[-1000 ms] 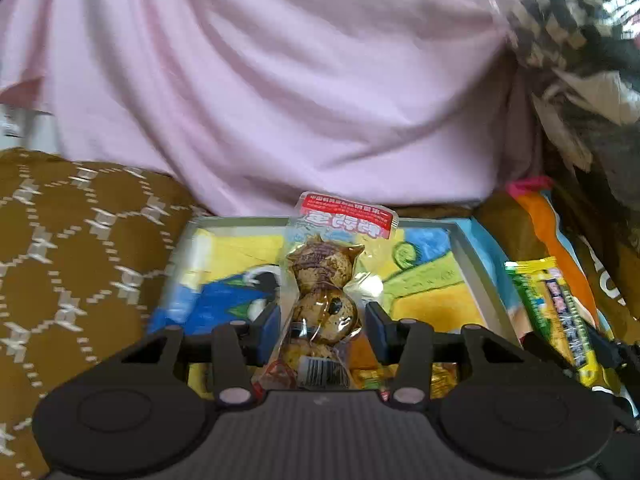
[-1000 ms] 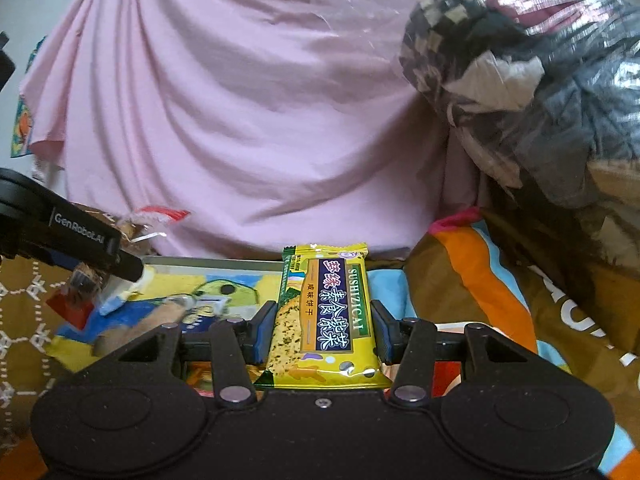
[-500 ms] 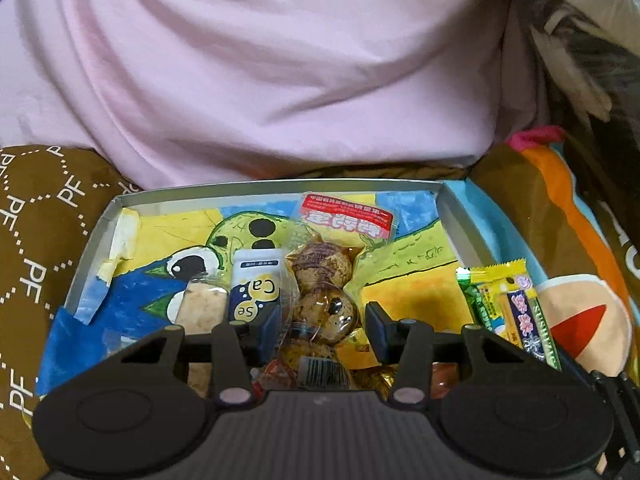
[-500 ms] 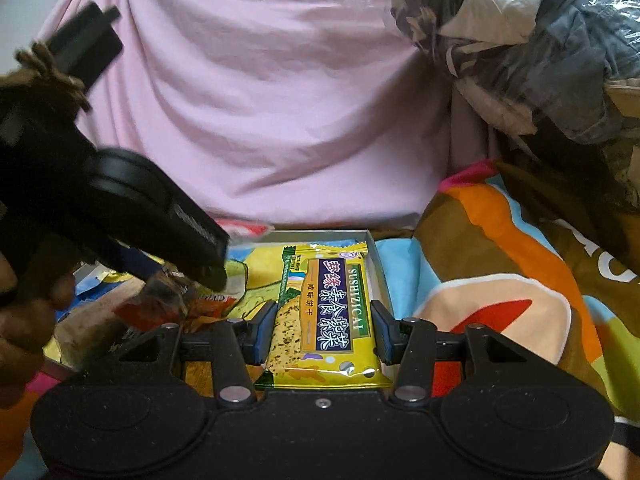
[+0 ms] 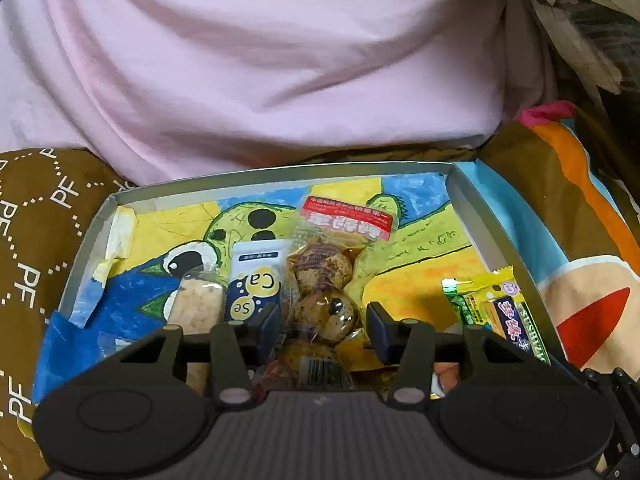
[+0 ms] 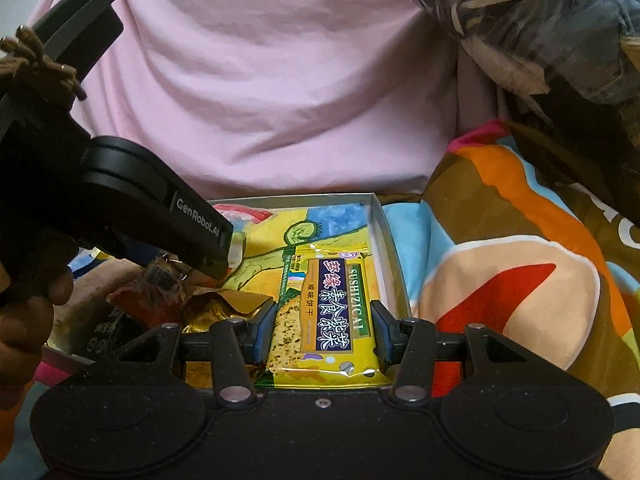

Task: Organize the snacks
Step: 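Lower both packs into the tray and open both tools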

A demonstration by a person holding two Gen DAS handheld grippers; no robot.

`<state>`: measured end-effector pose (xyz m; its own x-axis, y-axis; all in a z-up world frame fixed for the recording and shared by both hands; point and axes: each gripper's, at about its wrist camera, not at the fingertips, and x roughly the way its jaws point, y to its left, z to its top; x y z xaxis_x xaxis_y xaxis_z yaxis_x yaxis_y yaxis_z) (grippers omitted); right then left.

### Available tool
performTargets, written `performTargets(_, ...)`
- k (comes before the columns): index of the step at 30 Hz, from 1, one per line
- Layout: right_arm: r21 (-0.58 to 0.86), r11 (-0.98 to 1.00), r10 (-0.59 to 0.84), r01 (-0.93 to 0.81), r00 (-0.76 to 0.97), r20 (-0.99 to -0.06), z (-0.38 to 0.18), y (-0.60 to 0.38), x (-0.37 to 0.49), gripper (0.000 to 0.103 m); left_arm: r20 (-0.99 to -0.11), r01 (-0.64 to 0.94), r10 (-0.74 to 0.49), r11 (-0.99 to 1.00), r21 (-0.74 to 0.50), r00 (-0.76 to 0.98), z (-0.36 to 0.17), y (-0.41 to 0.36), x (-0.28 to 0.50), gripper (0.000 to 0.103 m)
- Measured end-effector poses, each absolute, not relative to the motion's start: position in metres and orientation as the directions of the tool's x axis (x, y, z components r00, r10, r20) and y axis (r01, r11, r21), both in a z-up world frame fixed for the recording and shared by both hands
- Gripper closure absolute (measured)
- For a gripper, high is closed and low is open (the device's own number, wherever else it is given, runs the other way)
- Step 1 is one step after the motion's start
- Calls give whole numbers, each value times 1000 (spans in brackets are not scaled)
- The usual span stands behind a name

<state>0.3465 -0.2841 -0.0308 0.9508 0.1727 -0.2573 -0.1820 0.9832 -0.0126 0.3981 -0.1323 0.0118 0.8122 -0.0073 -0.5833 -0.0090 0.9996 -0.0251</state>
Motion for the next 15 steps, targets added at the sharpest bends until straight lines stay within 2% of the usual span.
performTargets(13,-20,983,173,-184,952,-252,-33,-282,347,48,-588,5,-21,1000,-29,808,10,-135,395,46)
performTargets(15,-18,983,173,-183,953,-249,-33,-283,347,42,-585,4,-25,999,-38,811,12,-134,393,42)
